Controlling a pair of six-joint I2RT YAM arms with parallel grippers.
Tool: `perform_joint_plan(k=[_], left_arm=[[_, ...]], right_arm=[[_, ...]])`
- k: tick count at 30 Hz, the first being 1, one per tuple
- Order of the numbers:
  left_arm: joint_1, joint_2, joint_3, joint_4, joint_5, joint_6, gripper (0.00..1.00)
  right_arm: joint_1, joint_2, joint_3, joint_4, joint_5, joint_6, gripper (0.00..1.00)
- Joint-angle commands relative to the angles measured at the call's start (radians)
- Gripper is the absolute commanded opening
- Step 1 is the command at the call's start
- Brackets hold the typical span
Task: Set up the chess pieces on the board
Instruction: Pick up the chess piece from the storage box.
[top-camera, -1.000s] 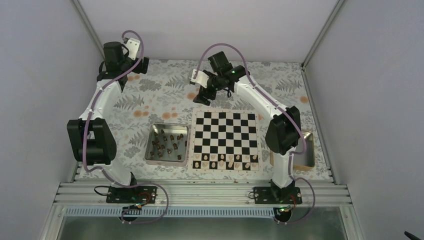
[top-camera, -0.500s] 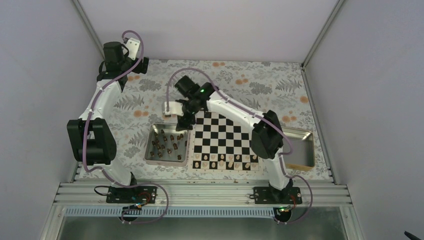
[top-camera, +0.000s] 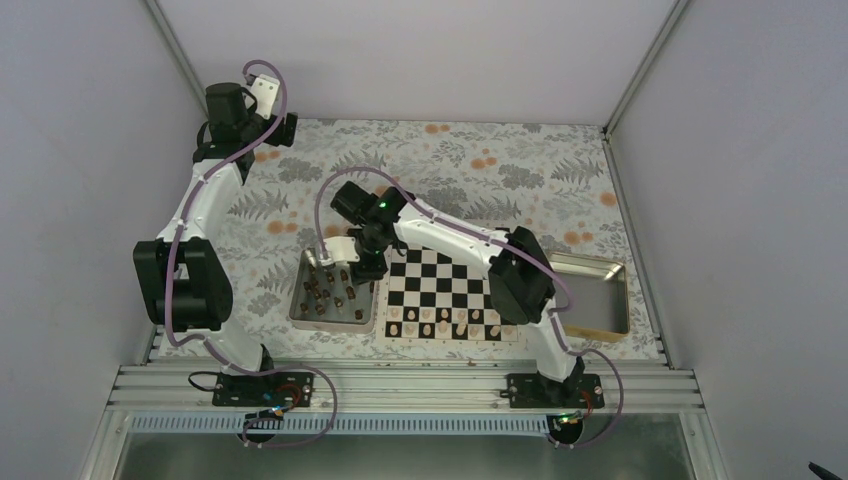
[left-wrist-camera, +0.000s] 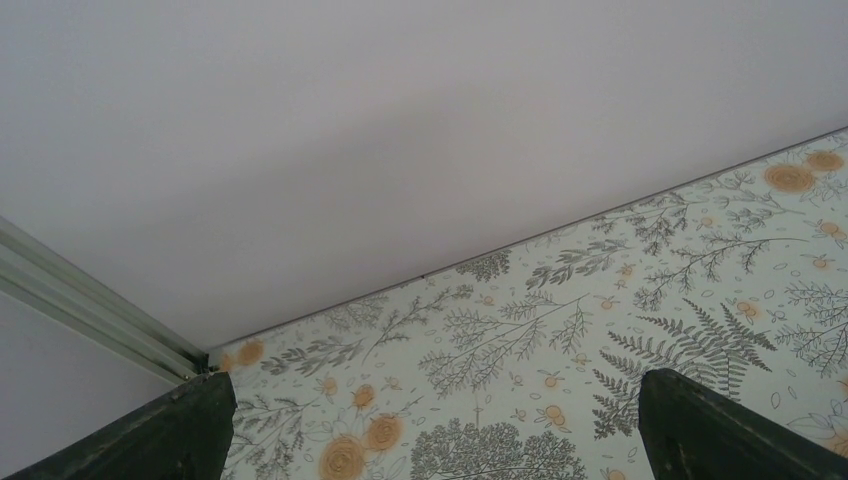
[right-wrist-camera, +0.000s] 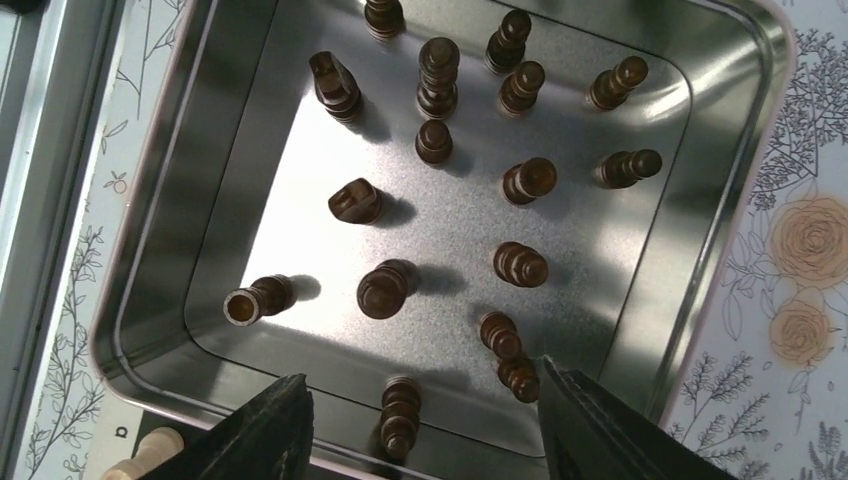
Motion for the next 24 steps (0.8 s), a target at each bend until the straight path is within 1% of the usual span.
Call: perform_joint_plan(k=[1,7,13,17,24], left_arm=[[0.004,-0.029,-0.006,0.015,0.010,0.011,1.00],[0.005,-0.025,-0.007,0.012,0.026,0.011,1.00],[0.005,-0.032,-0.015,0.017,0.039,0.009,1.00],[0.005,-0.034,-0.023,0.022,0.060,0.004,1.00],[0.005,-0.052,-0.036,0.031,0.077,-0.006,1.00]], right_arm=[[0.024,0.027,-0.008,-0.011,-0.023,-0.013,0.57],[0.033,0.035,-0.038,0.001,-0.049,-0.016,0.56],[0.037,0.061,-0.035,0.015,-0.068,-0.012,0.54],[0.051,0.093,-0.021,0.020,-0.070,-0.005,0.51],[0.071,0.122,-0.014,0.045,-0.052,0.014,0.52]])
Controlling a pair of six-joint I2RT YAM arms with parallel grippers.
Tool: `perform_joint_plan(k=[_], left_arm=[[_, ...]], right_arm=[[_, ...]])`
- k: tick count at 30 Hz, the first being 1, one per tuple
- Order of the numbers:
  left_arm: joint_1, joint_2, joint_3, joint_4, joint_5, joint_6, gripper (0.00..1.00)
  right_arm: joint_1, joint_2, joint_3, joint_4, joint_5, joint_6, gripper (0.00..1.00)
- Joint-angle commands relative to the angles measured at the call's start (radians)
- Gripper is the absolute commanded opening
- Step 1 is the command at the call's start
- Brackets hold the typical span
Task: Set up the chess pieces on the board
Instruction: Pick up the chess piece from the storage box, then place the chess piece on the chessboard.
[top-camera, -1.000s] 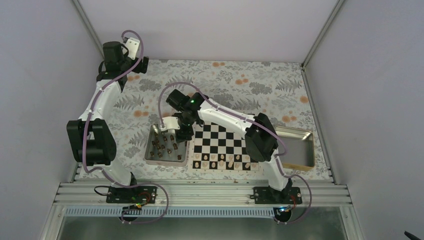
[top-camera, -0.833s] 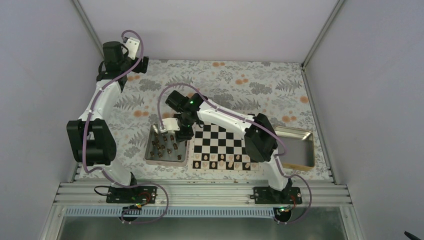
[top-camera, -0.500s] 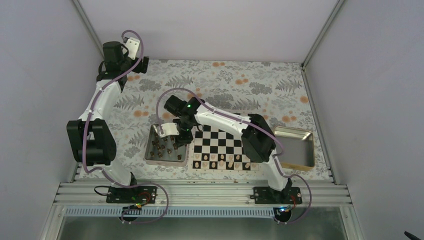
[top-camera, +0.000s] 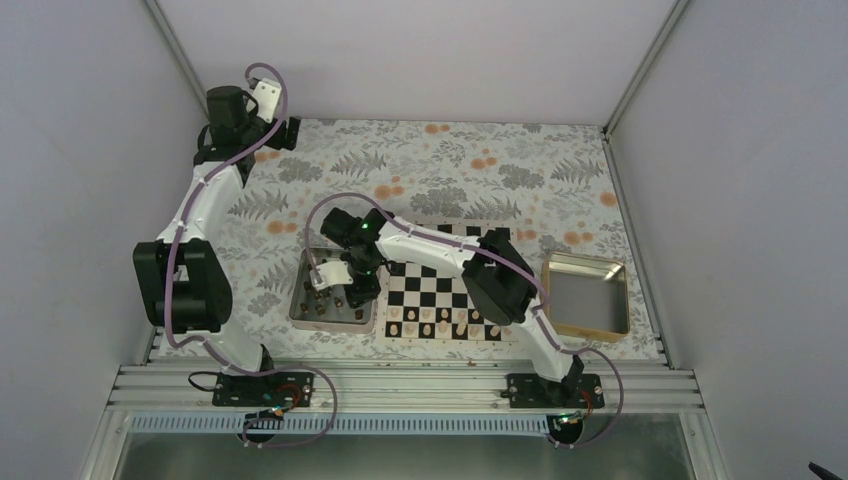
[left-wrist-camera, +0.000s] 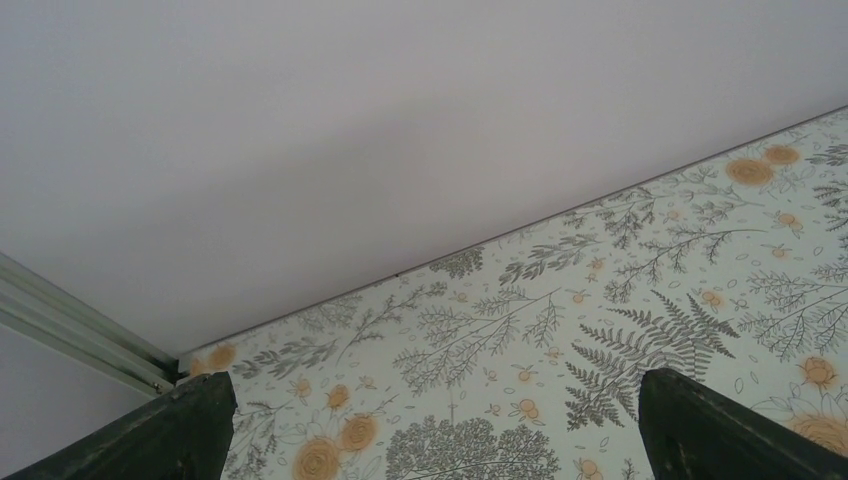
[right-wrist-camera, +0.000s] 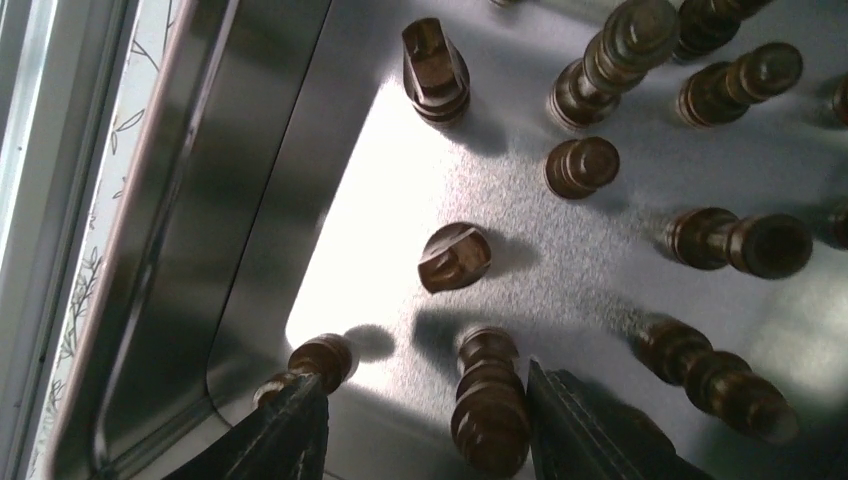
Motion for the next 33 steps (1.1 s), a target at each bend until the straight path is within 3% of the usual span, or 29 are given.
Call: perform_joint_plan(k=[1,4,9,14,19,24,33], left_arm=[[0.005,-0.048,-0.016,0.027,0.032,-0.005,1.00],[0.005,-0.063,-0.027,0.037,0.036,-0.004,1.00],[0.005,-0.069,-0.028,0.036,0.039,-0.004,1.00],[0.005,-0.070,-0.026,0.035,0.044,-0.007,1.00],[0.005,-0.069,-0.021,0.035,0.049,-0.007,1.00],[0.005,-0.069,-0.013,0.029,0.054,-0.005,1.00],[0.005,-0.053,-0.002,0.025,0.035,0.003,1.00]], right_arm=[[0.021,0.022,0.021,0.024,-0.008,0.018,0.52],[0.024,0.033,0.025,0.026,0.001,0.020,0.48],[0.027,0.049,0.040,0.026,0.018,0.030,0.27],[0.027,0.038,0.048,0.024,0.046,0.037,0.13],[0.013,-0.011,0.086,-0.013,0.026,0.037,0.11],[-0.030,-0.044,0.228,-0.137,-0.028,0.024,0.11],[-0.233,-0.129,0.307,-0.158,0.049,0.013,0.11]])
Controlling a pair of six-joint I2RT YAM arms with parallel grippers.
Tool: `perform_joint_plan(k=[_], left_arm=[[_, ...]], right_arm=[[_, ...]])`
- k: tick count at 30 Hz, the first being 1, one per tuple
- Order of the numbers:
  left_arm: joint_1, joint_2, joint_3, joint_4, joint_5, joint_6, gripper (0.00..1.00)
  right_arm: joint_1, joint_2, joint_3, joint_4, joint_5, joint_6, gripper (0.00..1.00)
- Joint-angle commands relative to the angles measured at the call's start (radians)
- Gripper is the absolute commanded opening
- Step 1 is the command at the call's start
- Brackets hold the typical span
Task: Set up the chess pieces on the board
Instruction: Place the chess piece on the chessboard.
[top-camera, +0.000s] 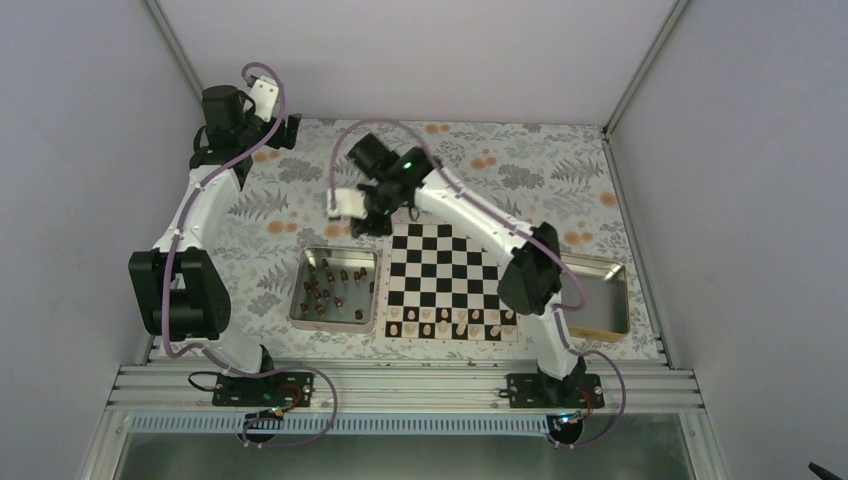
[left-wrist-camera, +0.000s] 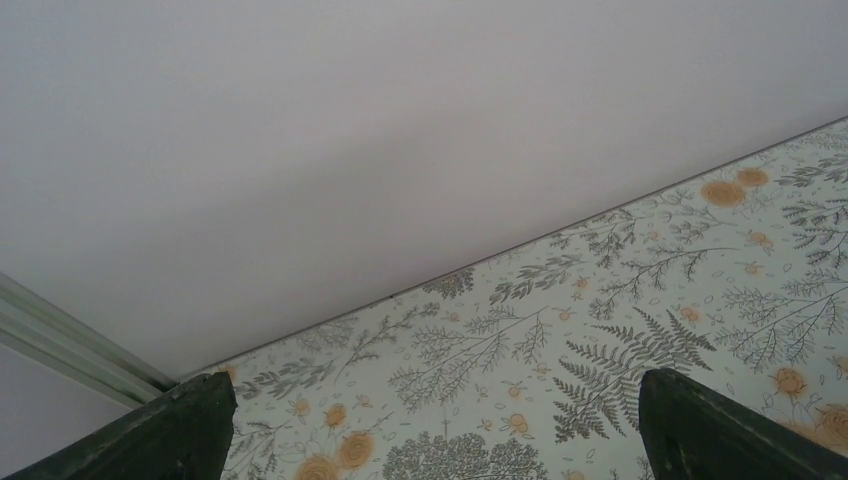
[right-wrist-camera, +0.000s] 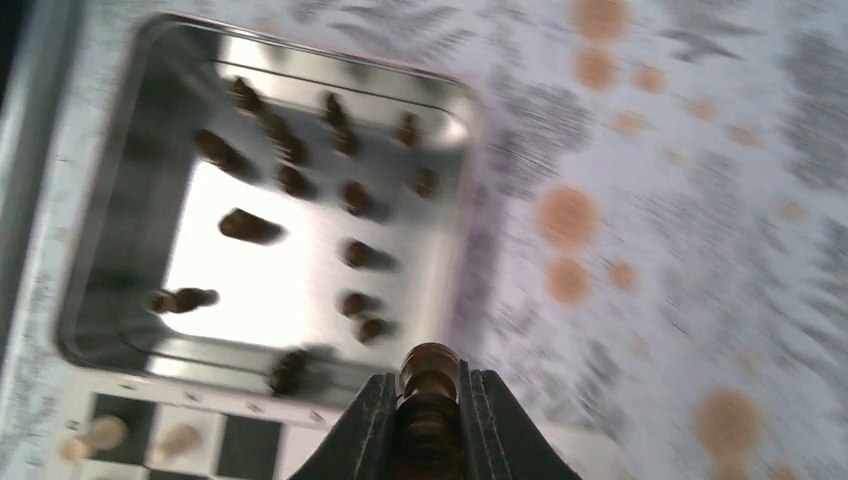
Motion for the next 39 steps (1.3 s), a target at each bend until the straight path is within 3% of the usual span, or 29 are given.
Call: perform_joint_plan(k=[1,7,21,39], left_arm=[[0.004,-0.001,0.019,0.013,-0.001,0.002,1.00],[0.005,0.011,0.026,0.018,-0.023,0.004,1.00],[0.005,0.057,0.043,0.014,-0.041,0.002,1.00],[0.005,0.076,0.044,0.005,-0.042,0.007,1.00]], right_arm=[[-0.132,-0.045,0.025,-0.026,0.054,-0.009,0.11],[-0.301,-0.046,-0.062,0.015,0.070,-0.004,0.11],[-0.499,-0.002,-0.271,0.107,0.079,-0.007,0.10],[-0.542,0.050,-0.378,0.113,0.119,0.001,0.08]])
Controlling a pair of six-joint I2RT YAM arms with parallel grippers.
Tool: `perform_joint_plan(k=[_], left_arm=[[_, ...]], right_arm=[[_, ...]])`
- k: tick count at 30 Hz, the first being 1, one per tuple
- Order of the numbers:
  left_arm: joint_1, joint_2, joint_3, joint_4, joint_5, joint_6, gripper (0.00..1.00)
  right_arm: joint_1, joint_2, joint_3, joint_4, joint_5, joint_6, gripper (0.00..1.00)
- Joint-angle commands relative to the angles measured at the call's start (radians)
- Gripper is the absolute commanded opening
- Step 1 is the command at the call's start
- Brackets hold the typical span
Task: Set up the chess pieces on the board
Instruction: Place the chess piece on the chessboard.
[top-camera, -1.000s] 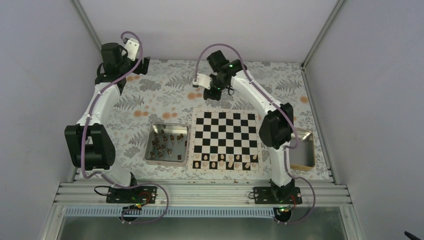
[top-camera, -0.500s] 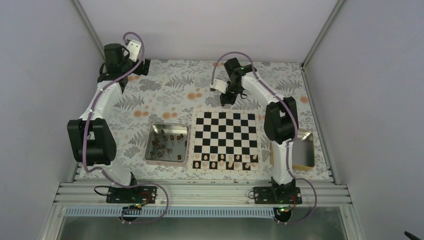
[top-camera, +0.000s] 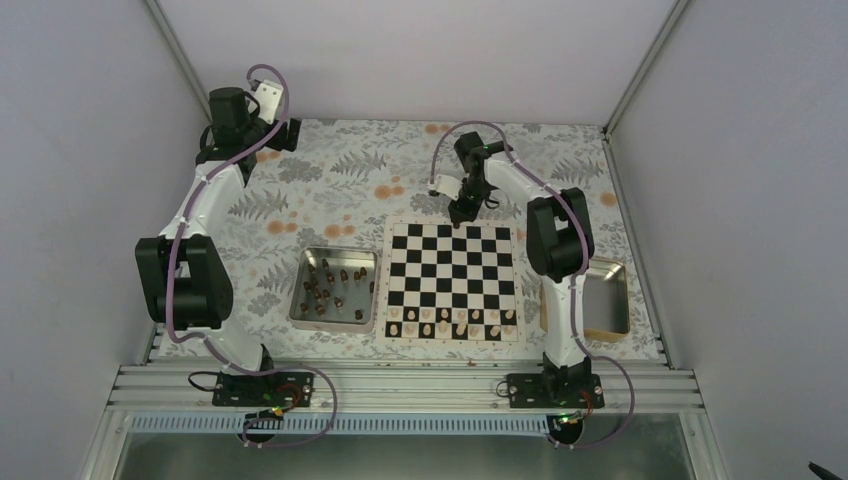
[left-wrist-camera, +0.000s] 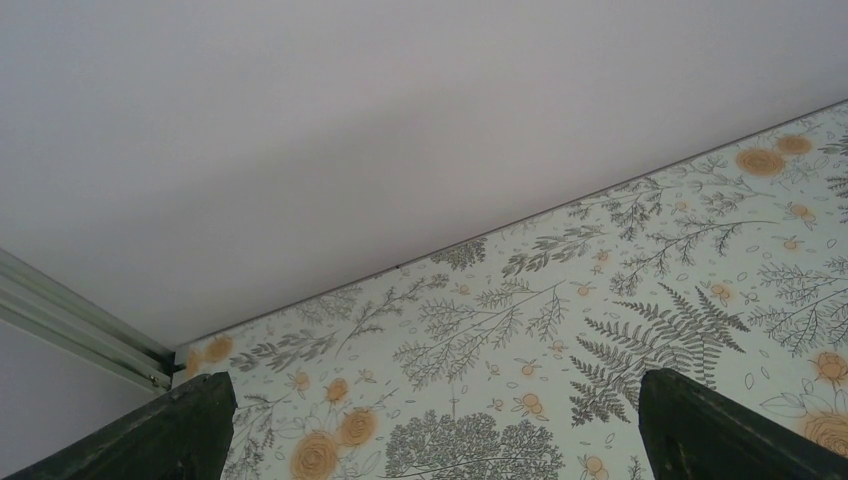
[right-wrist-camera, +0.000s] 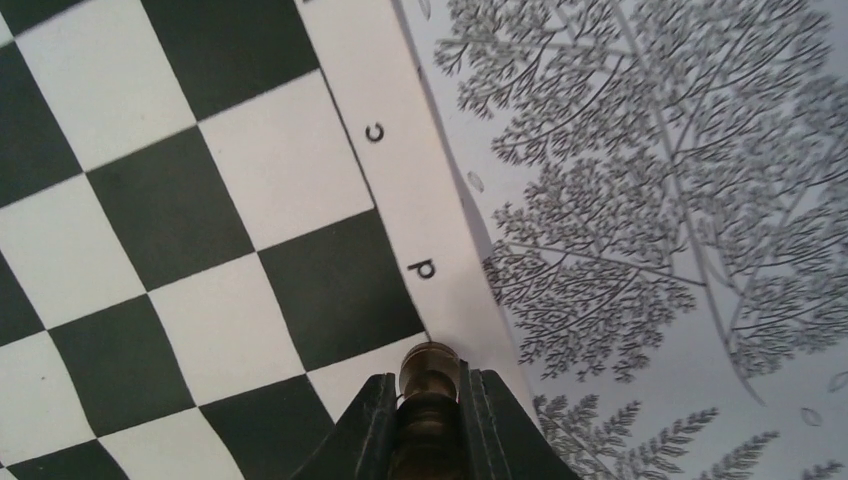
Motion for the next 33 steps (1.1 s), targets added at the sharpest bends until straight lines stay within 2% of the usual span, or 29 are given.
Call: perform_joint_plan(k=[1,22,33], left_arm=[[0.005,0.008,0.029,0.006,-0.003,0.006,1.00],[0.004,0.022,0.035,0.008,0.003,0.006,1.00],[0.005,0.009,0.025,0.009,-0.004,0.009,1.00]], right_arm=[[0.002,-0.003,-0.043,0.006,0.015,0.004,0.08],[0.003,-0.147,-0.211,0.078,-0.047,0.044,0.04],[0.003,-0.173,-0.198,0.128,-0.015,0.068,0.04]])
